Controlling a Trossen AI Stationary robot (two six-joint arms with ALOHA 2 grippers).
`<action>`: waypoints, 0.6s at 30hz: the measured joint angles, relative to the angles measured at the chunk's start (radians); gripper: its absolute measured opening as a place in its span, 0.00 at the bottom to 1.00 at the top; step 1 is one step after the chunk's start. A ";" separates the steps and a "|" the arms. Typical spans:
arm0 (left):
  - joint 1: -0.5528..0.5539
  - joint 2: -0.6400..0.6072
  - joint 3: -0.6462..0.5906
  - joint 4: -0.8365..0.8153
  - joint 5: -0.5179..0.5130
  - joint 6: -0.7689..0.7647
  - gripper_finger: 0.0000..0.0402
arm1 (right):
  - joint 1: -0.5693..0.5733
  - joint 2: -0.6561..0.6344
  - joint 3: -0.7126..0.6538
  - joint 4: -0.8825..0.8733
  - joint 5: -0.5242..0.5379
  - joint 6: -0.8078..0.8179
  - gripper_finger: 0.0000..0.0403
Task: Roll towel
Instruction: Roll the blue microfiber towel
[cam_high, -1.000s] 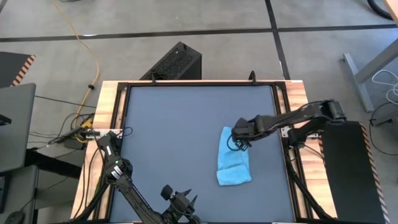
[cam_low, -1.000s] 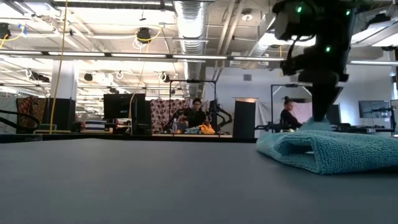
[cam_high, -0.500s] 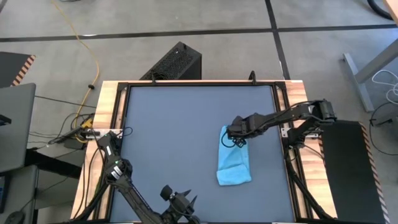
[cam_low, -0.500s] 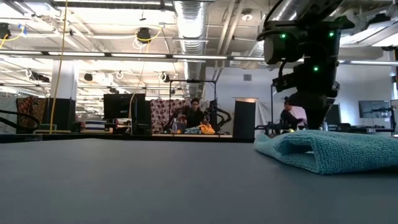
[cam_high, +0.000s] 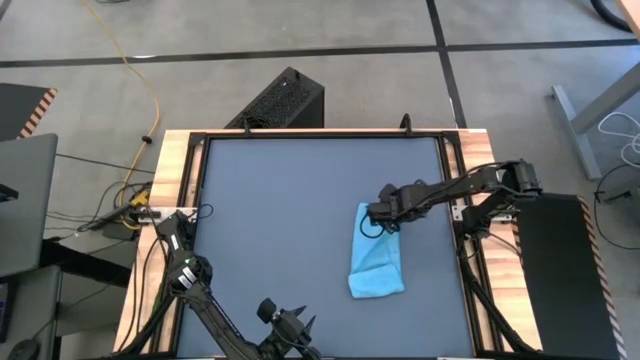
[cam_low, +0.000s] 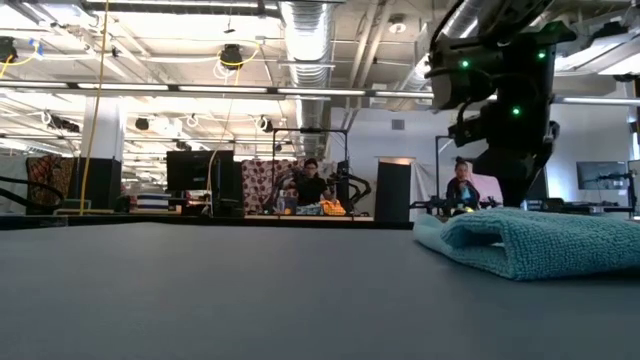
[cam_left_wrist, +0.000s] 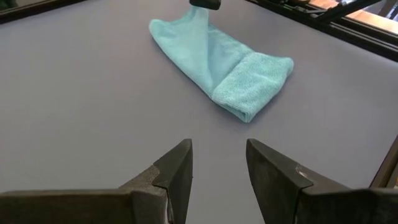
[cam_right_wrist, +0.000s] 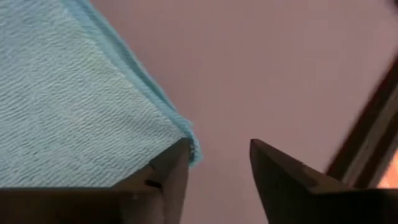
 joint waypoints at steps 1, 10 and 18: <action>0.001 0.000 0.000 0.000 0.000 0.000 0.35 | 0.003 -0.005 0.000 -0.013 0.010 0.006 0.52; 0.004 0.000 0.000 0.000 -0.010 0.013 0.35 | 0.010 -0.122 0.000 -0.003 0.045 0.059 0.57; 0.006 0.000 0.000 0.004 -0.012 0.034 0.35 | -0.006 -0.205 0.000 0.028 0.069 0.085 0.57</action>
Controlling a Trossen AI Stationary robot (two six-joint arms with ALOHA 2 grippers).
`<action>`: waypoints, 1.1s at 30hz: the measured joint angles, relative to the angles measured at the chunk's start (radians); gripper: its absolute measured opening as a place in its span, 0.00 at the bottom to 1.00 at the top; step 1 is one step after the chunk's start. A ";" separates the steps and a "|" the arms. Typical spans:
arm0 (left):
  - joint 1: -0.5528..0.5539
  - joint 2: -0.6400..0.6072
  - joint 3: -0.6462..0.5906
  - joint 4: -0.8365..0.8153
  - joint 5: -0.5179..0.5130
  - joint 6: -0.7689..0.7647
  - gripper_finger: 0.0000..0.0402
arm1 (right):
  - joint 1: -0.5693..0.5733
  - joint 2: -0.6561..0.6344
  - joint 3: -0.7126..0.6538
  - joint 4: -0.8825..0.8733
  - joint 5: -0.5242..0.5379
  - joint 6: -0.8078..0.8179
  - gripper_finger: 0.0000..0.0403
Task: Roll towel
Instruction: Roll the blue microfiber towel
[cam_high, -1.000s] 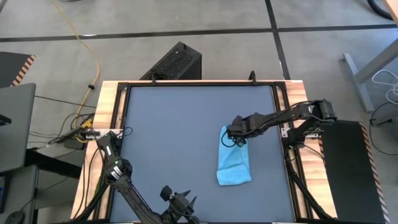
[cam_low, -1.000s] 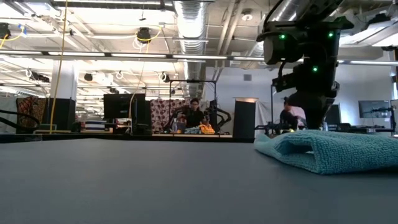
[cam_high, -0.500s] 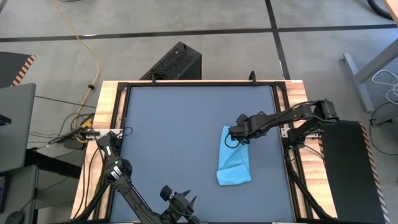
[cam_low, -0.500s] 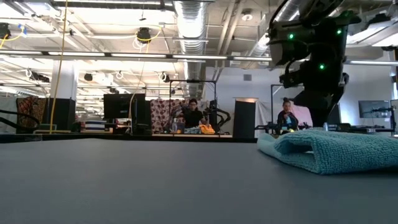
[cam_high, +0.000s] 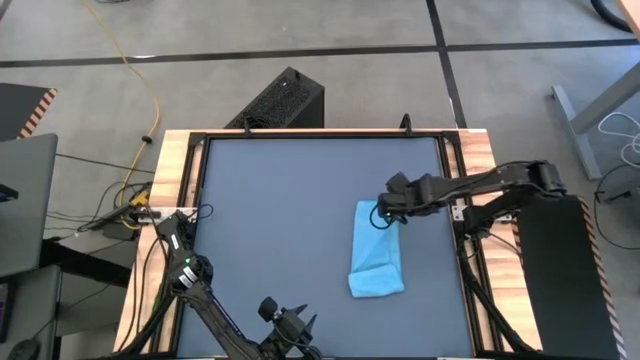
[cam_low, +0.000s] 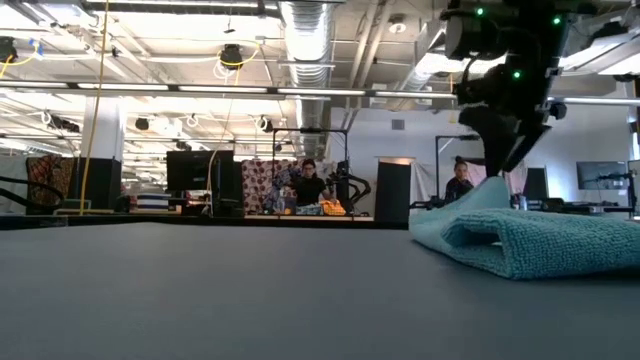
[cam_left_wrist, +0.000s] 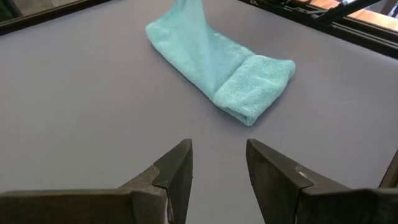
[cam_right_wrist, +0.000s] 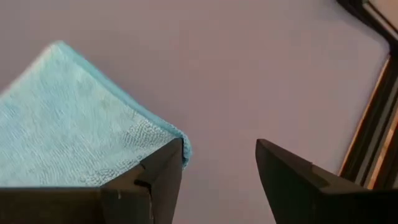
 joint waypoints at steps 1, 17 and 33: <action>0.000 0.000 0.000 0.001 0.000 0.000 0.35 | 0.003 -0.007 0.000 0.001 0.010 0.007 0.57; 0.000 0.000 0.000 0.005 0.001 0.001 0.35 | 0.067 -0.020 -0.071 0.111 -0.230 -0.073 0.57; 0.000 0.000 0.000 0.006 0.001 0.001 0.35 | 0.357 -0.070 -0.190 0.401 -0.202 0.217 0.57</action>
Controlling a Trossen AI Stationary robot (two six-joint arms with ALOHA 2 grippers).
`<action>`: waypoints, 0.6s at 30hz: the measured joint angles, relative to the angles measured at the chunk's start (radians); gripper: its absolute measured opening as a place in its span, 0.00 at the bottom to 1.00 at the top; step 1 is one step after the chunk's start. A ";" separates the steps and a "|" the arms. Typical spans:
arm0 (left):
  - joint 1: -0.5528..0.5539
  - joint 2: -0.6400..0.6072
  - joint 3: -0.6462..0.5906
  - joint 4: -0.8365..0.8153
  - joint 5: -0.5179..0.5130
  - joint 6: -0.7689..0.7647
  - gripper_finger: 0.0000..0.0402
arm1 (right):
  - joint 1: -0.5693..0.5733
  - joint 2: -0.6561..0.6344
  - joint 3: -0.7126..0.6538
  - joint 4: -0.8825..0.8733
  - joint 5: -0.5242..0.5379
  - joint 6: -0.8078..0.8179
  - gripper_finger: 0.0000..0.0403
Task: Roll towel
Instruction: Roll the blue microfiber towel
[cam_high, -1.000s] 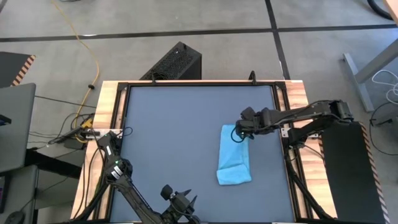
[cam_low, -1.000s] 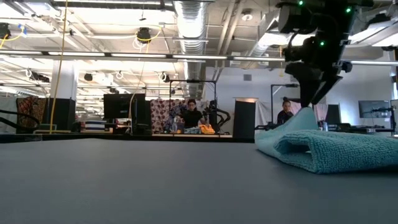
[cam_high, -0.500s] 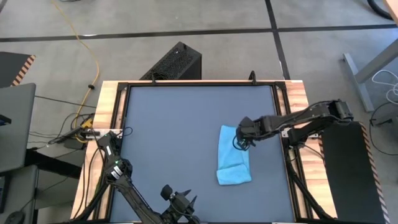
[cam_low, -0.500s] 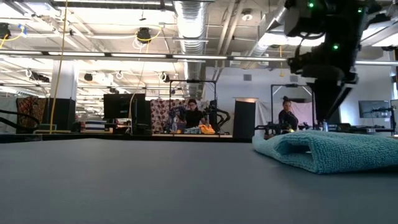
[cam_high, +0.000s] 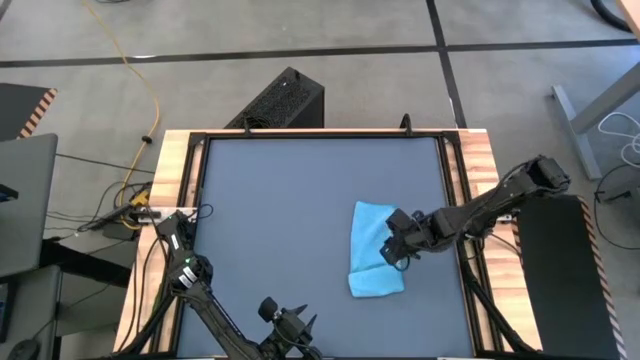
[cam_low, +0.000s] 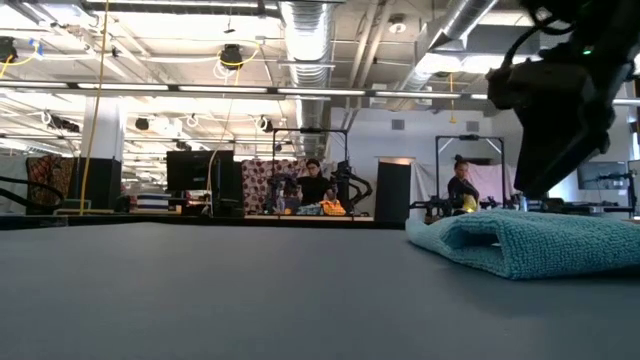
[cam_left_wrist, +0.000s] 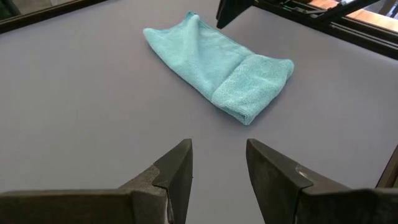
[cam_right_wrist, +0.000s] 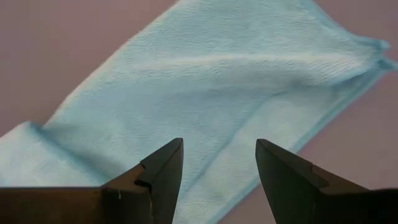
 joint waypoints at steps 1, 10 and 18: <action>0.000 0.000 0.000 0.000 0.000 0.000 0.35 | 0.012 0.000 -0.007 0.016 0.014 0.001 0.57; 0.002 0.000 0.000 0.008 0.000 0.017 0.35 | 0.051 0.000 -0.044 0.074 0.060 0.081 0.57; 0.002 0.000 0.000 0.013 0.000 0.012 0.35 | 0.134 0.001 -0.121 0.219 0.072 0.224 0.57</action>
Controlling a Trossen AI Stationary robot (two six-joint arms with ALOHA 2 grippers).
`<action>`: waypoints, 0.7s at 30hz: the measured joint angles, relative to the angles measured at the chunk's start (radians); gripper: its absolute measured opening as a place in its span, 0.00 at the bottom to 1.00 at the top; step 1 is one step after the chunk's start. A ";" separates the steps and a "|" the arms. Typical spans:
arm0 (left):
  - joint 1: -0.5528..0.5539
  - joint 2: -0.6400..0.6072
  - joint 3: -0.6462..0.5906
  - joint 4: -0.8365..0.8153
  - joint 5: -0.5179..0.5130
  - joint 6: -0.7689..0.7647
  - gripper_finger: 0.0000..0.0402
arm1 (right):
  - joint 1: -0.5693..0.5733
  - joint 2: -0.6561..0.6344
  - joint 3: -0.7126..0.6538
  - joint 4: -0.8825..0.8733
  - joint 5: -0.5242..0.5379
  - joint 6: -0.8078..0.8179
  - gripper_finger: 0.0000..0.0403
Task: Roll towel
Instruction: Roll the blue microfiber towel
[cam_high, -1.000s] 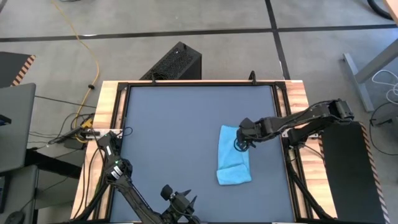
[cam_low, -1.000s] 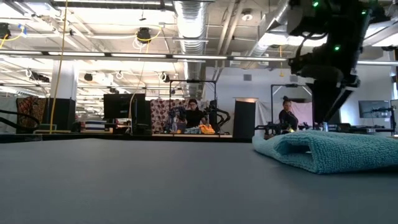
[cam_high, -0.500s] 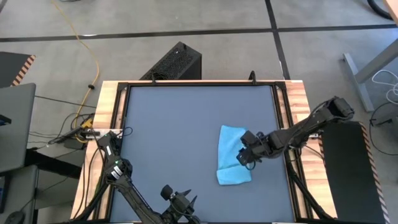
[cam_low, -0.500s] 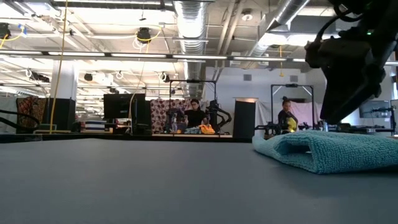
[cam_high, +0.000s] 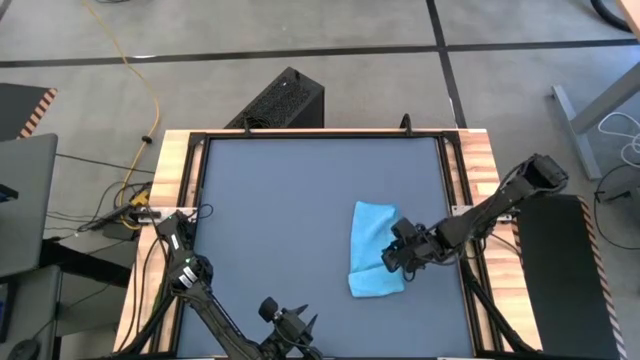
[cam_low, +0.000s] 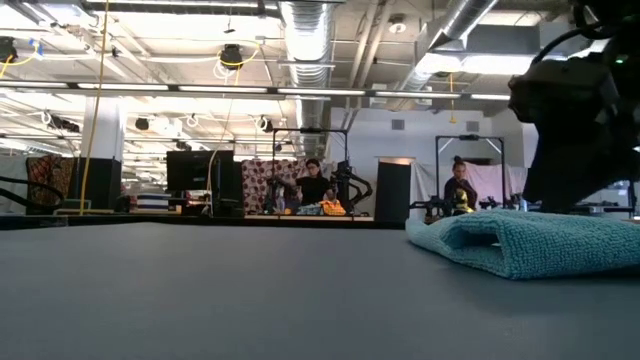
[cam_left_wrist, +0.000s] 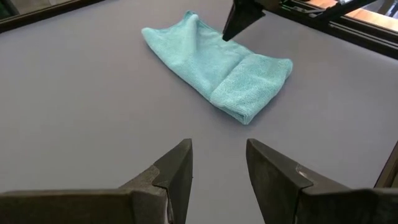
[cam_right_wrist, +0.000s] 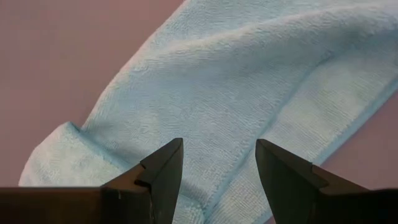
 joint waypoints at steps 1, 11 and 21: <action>0.000 0.000 0.000 0.000 0.000 0.000 0.35 | 0.006 0.000 -0.004 0.000 0.001 0.011 0.57; 0.000 0.000 0.000 0.000 0.000 -0.001 0.35 | 0.060 0.003 -0.069 0.095 0.017 0.099 0.57; 0.000 0.000 0.000 0.005 0.000 -0.002 0.35 | 0.075 0.004 -0.126 0.172 0.058 0.170 0.57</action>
